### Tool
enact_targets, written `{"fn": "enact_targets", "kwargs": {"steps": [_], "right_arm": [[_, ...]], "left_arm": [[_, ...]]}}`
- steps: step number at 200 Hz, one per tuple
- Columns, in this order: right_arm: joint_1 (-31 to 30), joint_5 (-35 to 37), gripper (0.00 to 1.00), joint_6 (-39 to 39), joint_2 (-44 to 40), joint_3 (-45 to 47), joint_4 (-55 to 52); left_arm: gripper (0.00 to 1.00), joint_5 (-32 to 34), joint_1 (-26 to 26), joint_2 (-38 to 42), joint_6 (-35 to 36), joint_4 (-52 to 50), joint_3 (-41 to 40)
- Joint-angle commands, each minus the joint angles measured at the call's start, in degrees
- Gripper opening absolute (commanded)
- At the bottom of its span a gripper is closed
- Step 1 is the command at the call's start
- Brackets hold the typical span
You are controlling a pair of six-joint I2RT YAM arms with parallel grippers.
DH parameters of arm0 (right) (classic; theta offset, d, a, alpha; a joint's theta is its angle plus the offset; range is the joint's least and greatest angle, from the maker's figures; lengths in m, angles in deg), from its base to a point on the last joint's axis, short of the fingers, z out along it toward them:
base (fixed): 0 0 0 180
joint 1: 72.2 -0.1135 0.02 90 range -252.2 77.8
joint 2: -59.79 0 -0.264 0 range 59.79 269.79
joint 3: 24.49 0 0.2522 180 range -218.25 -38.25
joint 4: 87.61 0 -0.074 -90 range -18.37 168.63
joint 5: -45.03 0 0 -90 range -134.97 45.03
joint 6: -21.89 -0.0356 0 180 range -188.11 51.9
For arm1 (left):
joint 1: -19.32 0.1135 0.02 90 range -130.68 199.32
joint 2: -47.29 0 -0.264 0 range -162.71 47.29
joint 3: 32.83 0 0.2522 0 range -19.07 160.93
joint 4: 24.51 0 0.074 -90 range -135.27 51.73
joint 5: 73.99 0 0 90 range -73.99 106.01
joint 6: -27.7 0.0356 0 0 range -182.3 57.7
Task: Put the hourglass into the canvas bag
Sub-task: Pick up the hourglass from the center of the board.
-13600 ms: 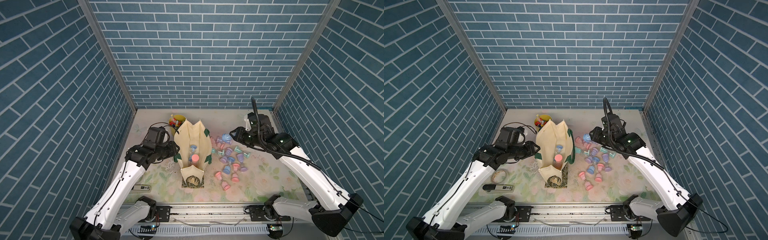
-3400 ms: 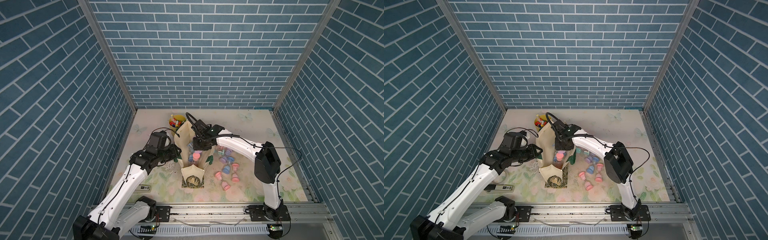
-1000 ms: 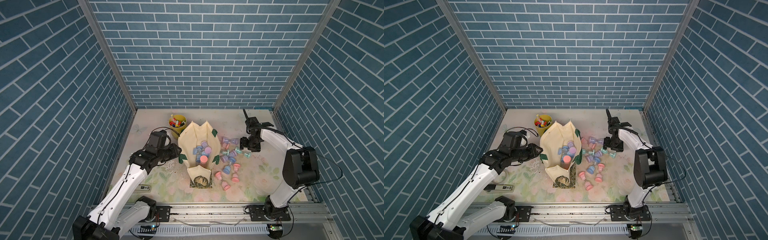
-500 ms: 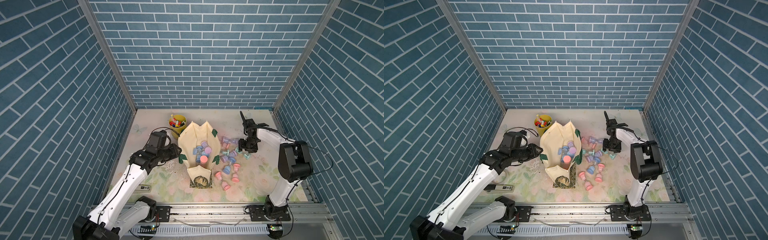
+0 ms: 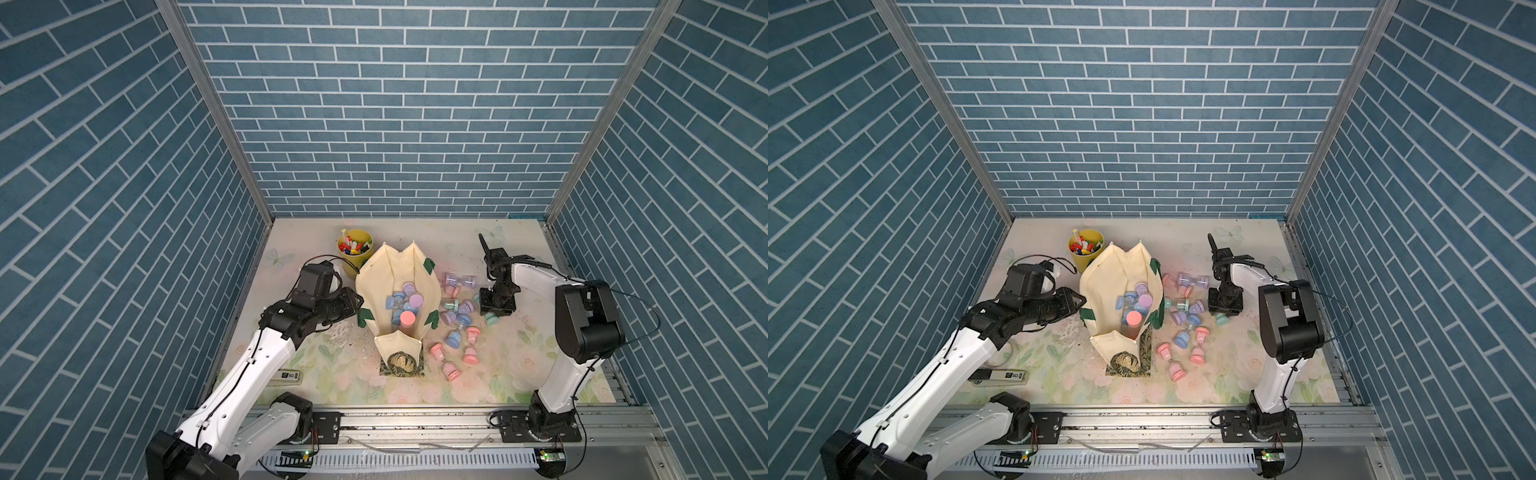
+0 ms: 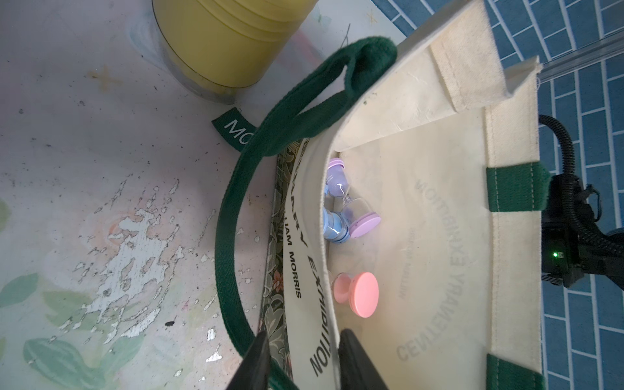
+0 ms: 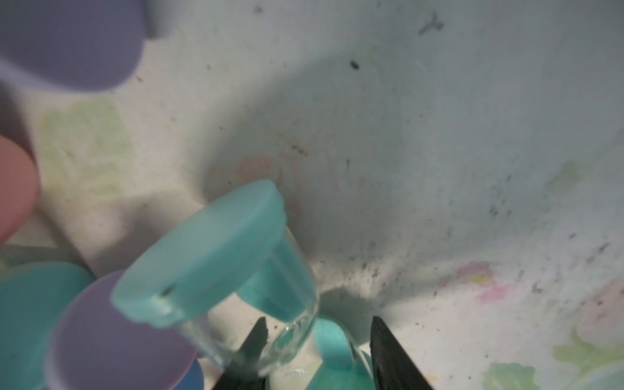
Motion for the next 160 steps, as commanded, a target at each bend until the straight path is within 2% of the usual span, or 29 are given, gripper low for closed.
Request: {"fn": "enact_targets", "kwargs": {"steps": [1,46,91,131,160], "right_arm": [[0.2,0.5,0.45,-1.5,0.5,1.2,0.7],[0.2,0.3,0.34,-2.1,-0.3,2.6,1.7],[0.2,-0.9,0.27,-2.8,-2.9,5.3,3.2],[0.2,-1.0,0.12,-4.2,-8.3,7.5,3.8],[0.2,-1.0,0.07,-5.7,-14.6,8.2,3.4]], "left_arm": [[0.36,0.4,0.3,-0.1,-0.3,0.0,-1.2],[0.37,0.7,0.2,0.2,-0.1,-0.5,-1.3],[0.39,1.0,0.2,0.0,0.1,-0.1,-1.4],[0.40,1.2,0.1,-0.2,0.4,-0.3,-1.0],[0.40,1.5,0.2,-0.4,0.5,-1.2,-0.4]]}}
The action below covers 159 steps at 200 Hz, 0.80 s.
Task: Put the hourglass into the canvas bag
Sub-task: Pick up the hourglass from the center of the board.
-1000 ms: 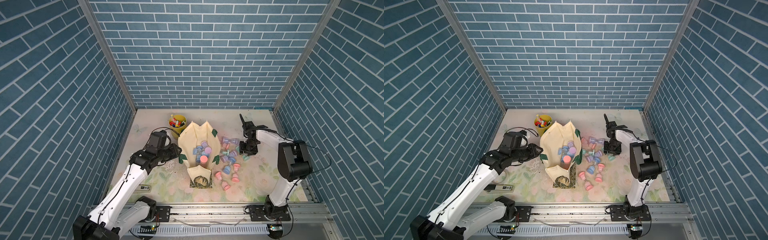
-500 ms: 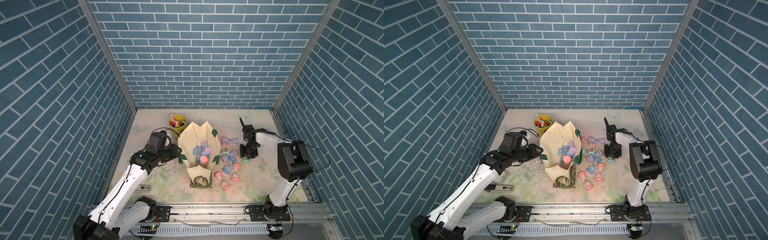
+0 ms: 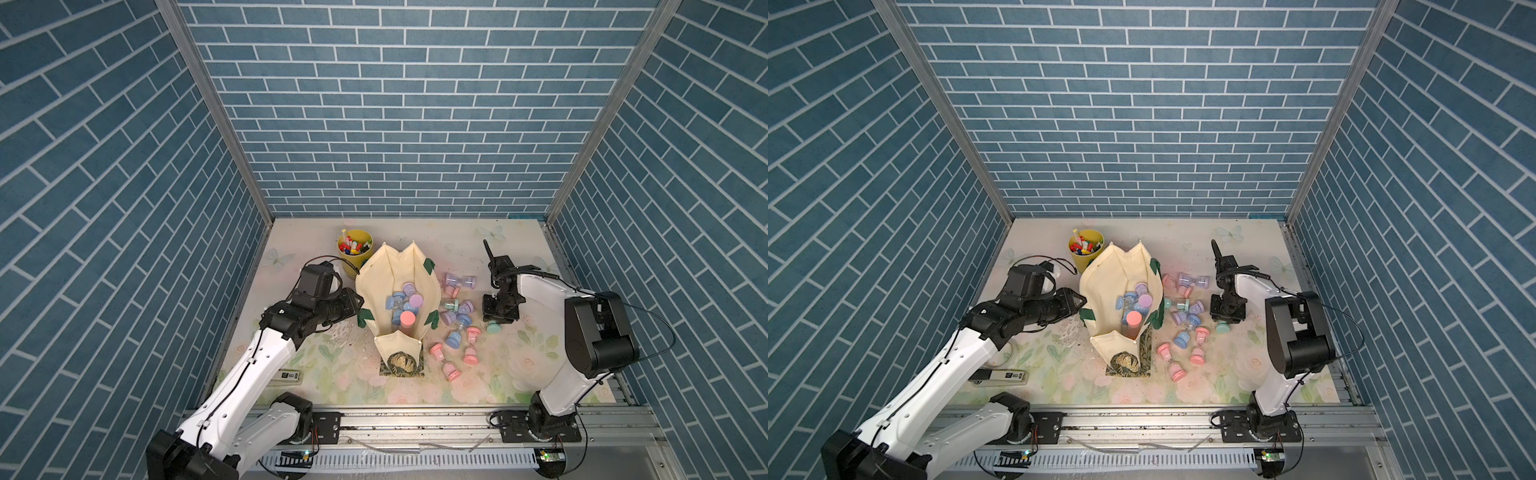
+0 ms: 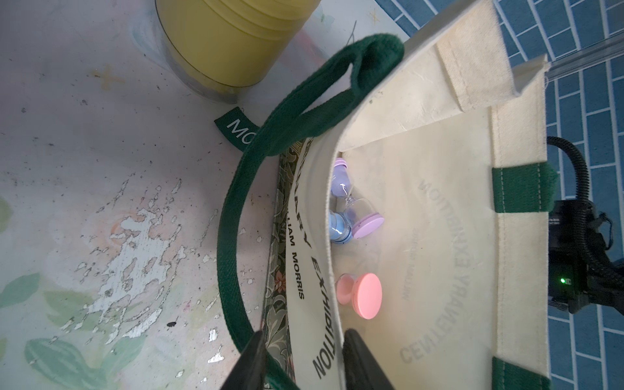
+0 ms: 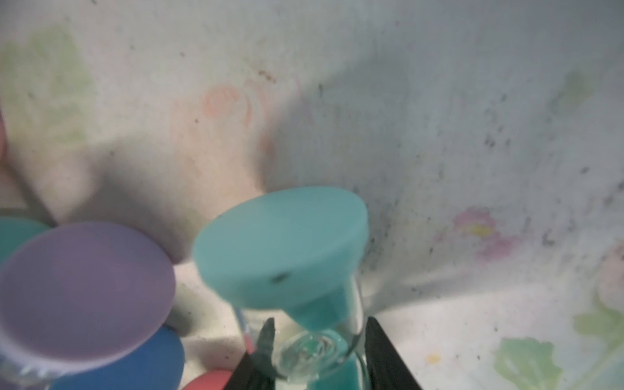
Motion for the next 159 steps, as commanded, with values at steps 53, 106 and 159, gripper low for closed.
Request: {"fn": "enact_targets", "kwargs": {"steps": [53,106,159], "right_arm": [[-1.0,-4.2,0.02,-7.0,-19.3,-2.4,-5.0],[-11.4,0.2,0.01,-11.3,-24.0,-14.3,-10.7],[-22.8,4.0,0.00,-13.4,-21.1,-26.5,-10.6]], "left_arm": [[0.41,1.2,0.2,-0.6,1.4,-1.6,0.9],[0.40,0.6,0.1,-0.5,1.3,-1.0,1.2],[0.40,0.2,0.2,0.5,1.3,-1.4,1.0]]}}
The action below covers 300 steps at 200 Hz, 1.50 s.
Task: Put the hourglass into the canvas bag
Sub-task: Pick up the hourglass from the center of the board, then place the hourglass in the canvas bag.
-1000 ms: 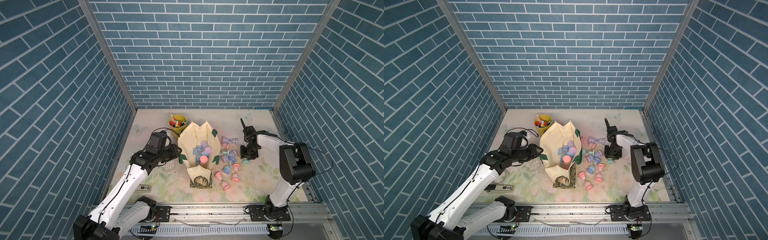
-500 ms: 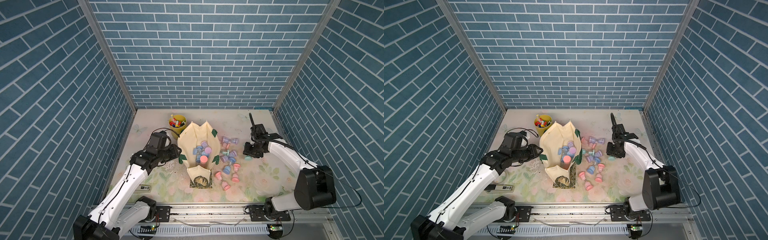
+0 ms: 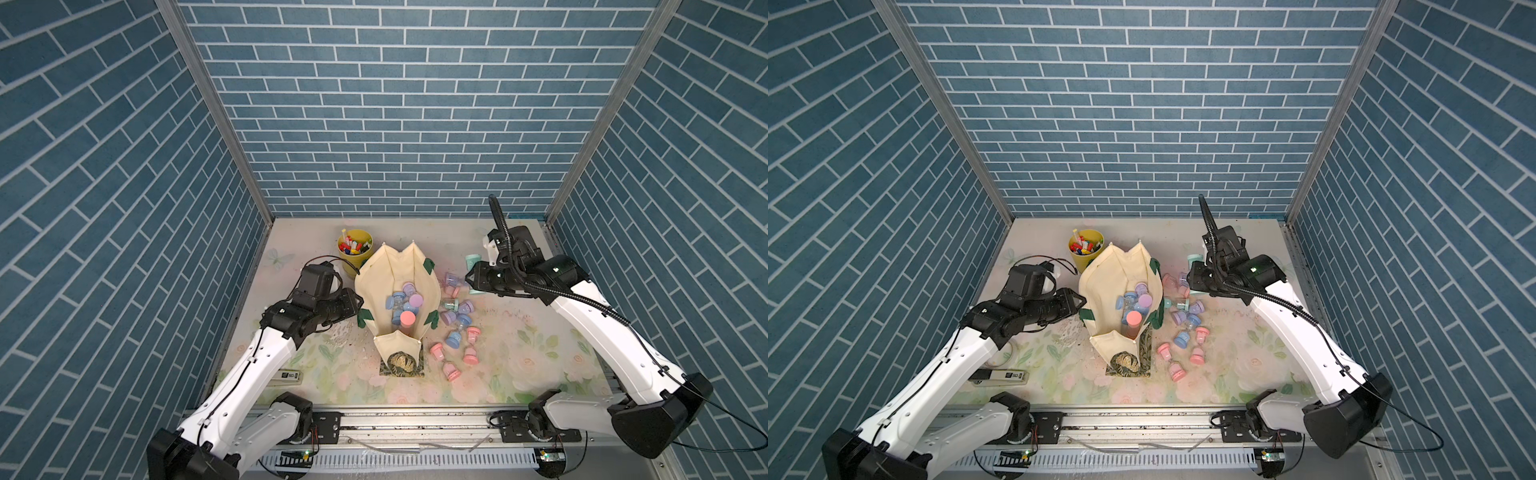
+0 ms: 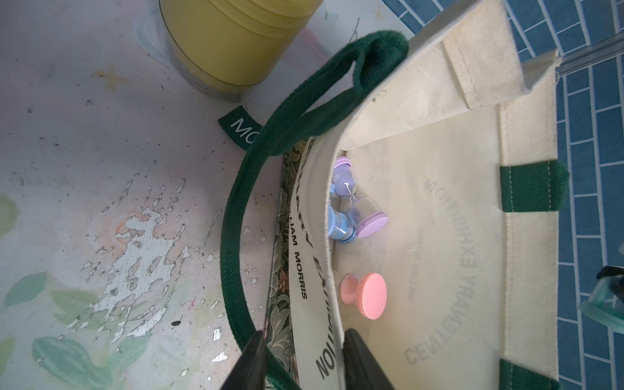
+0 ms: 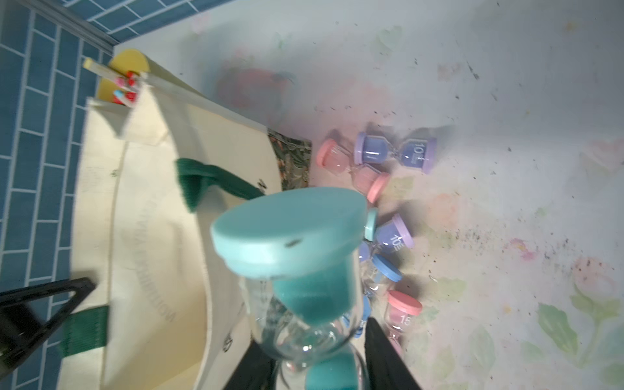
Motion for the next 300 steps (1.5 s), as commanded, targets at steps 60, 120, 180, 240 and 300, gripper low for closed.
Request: {"fn": "enact_targets", "kwargs": {"steps": [60,120,180,240,300], "right_arm": [[-12.7,4.5,0.00,-4.4,6.4,-11.4,2.6],[-18.7,5.9,0.00,-5.8,15.1,-16.0,4.9],[-19.5,7.2,0.00,-8.9,23.2,-18.1,3.9],[-19.4,8.1,0.00,-10.6,28.7,-16.8,2.8],[-19.4,6.7,0.00,-13.0,32.2,-14.1,4.1]], "left_arm": [[0.37,-0.5,0.1,0.7,-0.2,-0.1,0.9],[0.35,-0.1,-0.5,0.6,-0.4,-0.2,1.7],[0.30,0.1,-1.2,0.6,-0.2,0.1,2.6],[0.19,-0.1,-1.8,0.3,0.0,0.8,2.4],[0.09,-0.1,-2.2,0.3,0.0,1.4,2.5]]}}
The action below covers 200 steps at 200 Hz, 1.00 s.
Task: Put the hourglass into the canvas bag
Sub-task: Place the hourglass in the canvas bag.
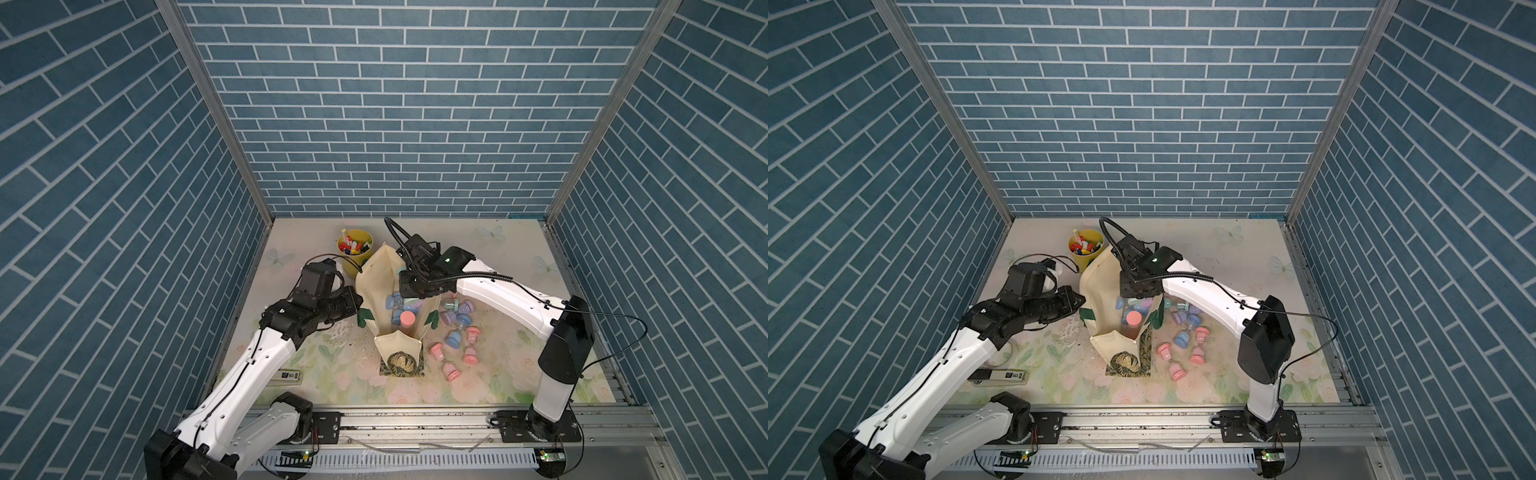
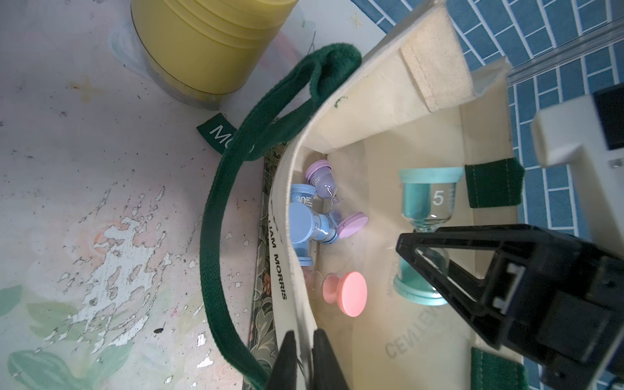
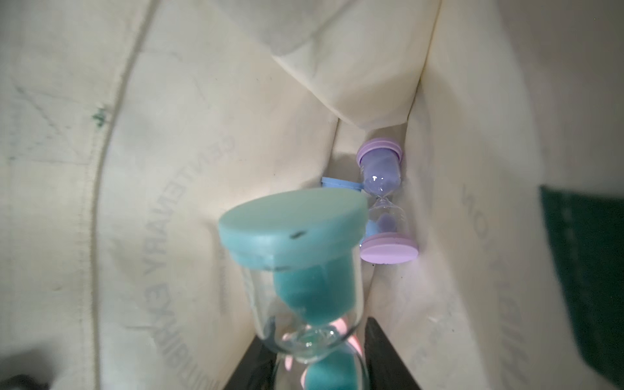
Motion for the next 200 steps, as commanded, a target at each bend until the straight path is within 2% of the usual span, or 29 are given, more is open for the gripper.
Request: {"fn": "enact_targets", "kwargs": {"steps": [1,70,173,188,200], "right_arm": [[-0.1,0.0,0.00,-3.6,1.0,1.4,0.6],[-0.2,-0.8,0.00,-5.1,2.7,4.9,1.6],[-0.9,-2.7,0.00,-5.7,4.2,7.4,3.5],[-0.9,-2.6,0.06,-5.7,4.2,7.4,3.5],[-1.0,-2.4,0.19,-5.7,3.7,7.8,3.8]], "left_arm": [[0.08,0.3,-0.6,0.1,0.4,0.4,1.2],[0.00,0.6,-1.0,0.1,0.4,0.6,0.9],[0.00,0.9,-1.7,-1.0,0.8,0.5,1.7],[0.00,1.0,-1.6,-1.0,0.7,0.4,1.8],[0.00,1.0,-1.7,-1.2,0.9,0.1,2.0]]}}
